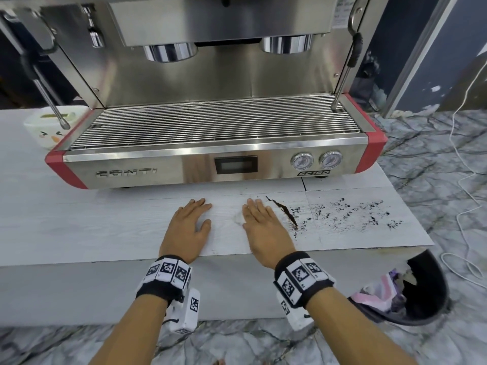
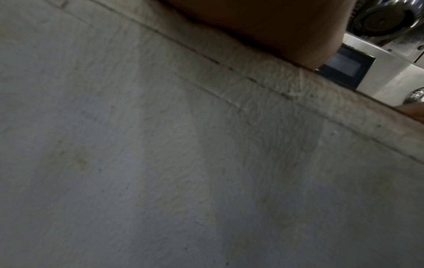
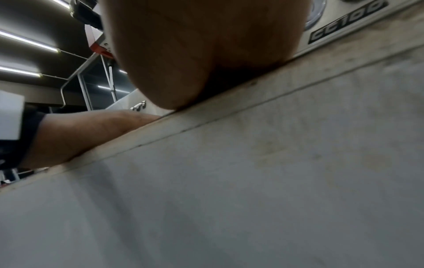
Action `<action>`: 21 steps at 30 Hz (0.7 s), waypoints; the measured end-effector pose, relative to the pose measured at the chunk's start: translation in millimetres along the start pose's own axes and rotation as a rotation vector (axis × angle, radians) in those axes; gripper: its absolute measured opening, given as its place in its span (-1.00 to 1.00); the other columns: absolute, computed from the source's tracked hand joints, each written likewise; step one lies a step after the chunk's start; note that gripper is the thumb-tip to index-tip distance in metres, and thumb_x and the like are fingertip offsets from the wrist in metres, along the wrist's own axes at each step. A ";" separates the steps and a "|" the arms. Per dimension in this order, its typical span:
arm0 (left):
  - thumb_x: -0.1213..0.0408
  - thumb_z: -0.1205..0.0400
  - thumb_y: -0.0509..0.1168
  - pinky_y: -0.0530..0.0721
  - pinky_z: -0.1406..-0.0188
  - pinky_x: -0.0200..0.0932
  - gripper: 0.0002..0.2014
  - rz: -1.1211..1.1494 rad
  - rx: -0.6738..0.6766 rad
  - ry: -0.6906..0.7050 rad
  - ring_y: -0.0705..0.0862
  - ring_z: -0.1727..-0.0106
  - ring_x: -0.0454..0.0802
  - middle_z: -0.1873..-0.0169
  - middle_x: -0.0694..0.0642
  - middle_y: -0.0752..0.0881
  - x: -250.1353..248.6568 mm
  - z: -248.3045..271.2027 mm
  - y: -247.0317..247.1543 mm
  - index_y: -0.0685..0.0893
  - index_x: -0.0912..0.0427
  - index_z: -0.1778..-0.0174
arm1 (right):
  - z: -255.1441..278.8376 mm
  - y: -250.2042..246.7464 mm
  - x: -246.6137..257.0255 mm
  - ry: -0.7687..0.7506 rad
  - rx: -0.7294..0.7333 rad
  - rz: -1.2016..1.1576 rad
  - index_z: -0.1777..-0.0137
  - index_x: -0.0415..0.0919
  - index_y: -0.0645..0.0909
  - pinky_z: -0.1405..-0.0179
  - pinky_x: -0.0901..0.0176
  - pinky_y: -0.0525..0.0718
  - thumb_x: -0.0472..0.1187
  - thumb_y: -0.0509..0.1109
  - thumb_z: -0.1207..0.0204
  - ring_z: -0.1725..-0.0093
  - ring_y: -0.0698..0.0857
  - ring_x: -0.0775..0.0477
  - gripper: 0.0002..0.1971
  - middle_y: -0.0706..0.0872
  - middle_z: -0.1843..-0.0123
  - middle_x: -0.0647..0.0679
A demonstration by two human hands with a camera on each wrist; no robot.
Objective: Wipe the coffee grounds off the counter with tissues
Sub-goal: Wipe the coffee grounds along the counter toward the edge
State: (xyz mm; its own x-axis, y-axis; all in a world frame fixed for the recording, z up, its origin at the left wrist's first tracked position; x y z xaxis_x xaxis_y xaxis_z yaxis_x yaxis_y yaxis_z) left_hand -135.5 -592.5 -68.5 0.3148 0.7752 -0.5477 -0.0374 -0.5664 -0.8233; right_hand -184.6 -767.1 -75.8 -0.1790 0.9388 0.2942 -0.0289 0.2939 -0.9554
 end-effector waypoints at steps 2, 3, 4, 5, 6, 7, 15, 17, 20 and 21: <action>0.20 -0.67 0.18 0.04 -0.65 -0.10 -0.60 0.005 0.001 0.002 0.22 -0.61 -0.12 -0.55 -0.08 0.39 0.0 0.6 -0.4 0.49 -0.04 -0.46 | 2.3 -7.3 -15.5 0.027 -0.014 0.025 -0.67 -0.29 -0.03 -0.58 0.07 -0.27 -0.29 0.03 -0.70 -0.70 -0.14 -0.17 -0.43 -0.09 -0.72 -0.21; 0.20 -0.67 0.18 0.04 -0.65 -0.10 -0.60 0.007 0.001 0.003 0.22 -0.61 -0.11 -0.55 -0.08 0.39 0.3 1.0 -0.5 0.48 -0.04 -0.46 | 4.0 -9.7 -21.7 0.035 -0.019 0.038 -0.67 -0.29 -0.02 -0.57 0.08 -0.27 -0.30 0.05 -0.69 -0.70 -0.12 -0.17 -0.43 -0.07 -0.72 -0.21; 0.20 -0.67 0.18 0.04 -0.65 -0.09 -0.60 0.009 0.000 0.004 0.22 -0.61 -0.11 -0.55 -0.07 0.39 0.4 1.2 -0.6 0.49 -0.04 -0.46 | 5.4 -12.0 -26.8 0.043 -0.021 0.046 -0.67 -0.29 -0.01 -0.57 0.08 -0.25 -0.30 0.05 -0.69 -0.70 -0.11 -0.18 -0.43 -0.06 -0.72 -0.21; 0.20 -0.67 0.18 0.04 -0.65 -0.09 -0.60 0.011 -0.001 0.005 0.22 -0.61 -0.11 -0.55 -0.07 0.39 0.3 1.4 -0.7 0.49 -0.04 -0.46 | 6.5 -14.5 -30.5 0.050 -0.020 0.043 -0.67 -0.29 0.00 -0.59 0.08 -0.23 -0.29 0.05 -0.70 -0.70 -0.10 -0.17 -0.44 -0.04 -0.72 -0.21; 0.20 -0.67 0.18 0.03 -0.65 -0.10 -0.60 0.014 -0.004 0.006 0.23 -0.61 -0.10 -0.54 -0.06 0.39 0.1 1.4 -0.6 0.49 -0.04 -0.45 | 6.9 -17.6 -32.3 0.056 -0.020 0.029 -0.67 -0.29 0.02 -0.61 0.08 -0.19 -0.29 0.04 -0.71 -0.70 -0.08 -0.17 -0.45 -0.02 -0.72 -0.21; 0.21 -0.67 0.18 0.02 -0.64 -0.12 -0.60 0.017 -0.010 0.007 0.23 -0.61 -0.10 -0.54 -0.06 0.40 -0.6 1.6 -0.7 0.50 -0.03 -0.45 | 6.4 -20.9 -32.7 0.059 -0.023 0.004 -0.66 -0.29 0.06 -0.62 0.08 -0.16 -0.29 0.03 -0.71 -0.70 -0.06 -0.17 -0.47 0.01 -0.72 -0.21; 0.21 -0.65 0.19 -0.01 -0.62 -0.18 -0.60 0.021 -0.026 0.001 0.24 -0.60 -0.09 -0.53 -0.06 0.41 -2.7 1.1 -1.8 0.51 -0.02 -0.44 | -42.1 -32.3 4.1 -0.003 -0.083 -0.133 -0.58 -0.34 0.25 -0.64 -0.05 0.12 -0.25 0.01 -0.73 -0.65 0.15 -0.21 -0.56 0.27 -0.64 -0.25; 0.22 -0.65 0.20 -0.03 -0.60 -0.22 -0.59 0.013 -0.025 0.007 0.24 -0.60 -0.09 -0.53 -0.05 0.41 -4.2 0.9 -2.2 0.51 -0.02 -0.44 | -55.7 -19.2 15.5 -0.020 -0.016 -0.117 -0.60 -0.35 0.21 -0.65 -0.08 0.09 -0.21 0.00 -0.74 -0.67 0.10 -0.23 -0.54 0.20 -0.66 -0.26; 0.22 -0.65 0.20 -0.06 -0.57 -0.26 -0.59 -0.001 -0.025 0.015 0.24 -0.60 -0.09 -0.54 -0.04 0.41 -3.8 0.7 -2.8 0.50 -0.01 -0.45 | -61.5 0.9 20.6 -0.026 0.072 -0.040 -0.62 -0.35 0.13 -0.66 -0.04 -0.02 -0.21 -0.01 -0.73 -0.69 0.00 -0.22 -0.51 0.09 -0.69 -0.26; 0.21 -0.65 0.20 -0.05 -0.58 -0.26 -0.59 -0.001 -0.027 0.015 0.24 -0.60 -0.10 -0.54 -0.04 0.41 -3.6 0.9 -3.1 0.50 -0.01 -0.45 | -60.7 2.4 18.4 -0.022 0.060 -0.022 -0.63 -0.35 0.12 -0.65 -0.03 -0.03 -0.22 0.01 -0.72 -0.69 0.00 -0.22 -0.50 0.08 -0.70 -0.26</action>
State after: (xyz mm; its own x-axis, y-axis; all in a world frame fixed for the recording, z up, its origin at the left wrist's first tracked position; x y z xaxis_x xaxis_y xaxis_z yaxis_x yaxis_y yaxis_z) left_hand -137.4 -593.3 -64.1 0.3290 0.7719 -0.5440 -0.0111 -0.5729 -0.8196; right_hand -128.2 -738.2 -71.1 -0.1990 0.9278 0.3155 -0.0923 0.3028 -0.9486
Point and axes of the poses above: each hand's wrist, its own z-axis away from the middle knuckle, its own y-axis out of the palm, x = y × z, the point moved 6 cm from there along -z, towards the middle knuckle
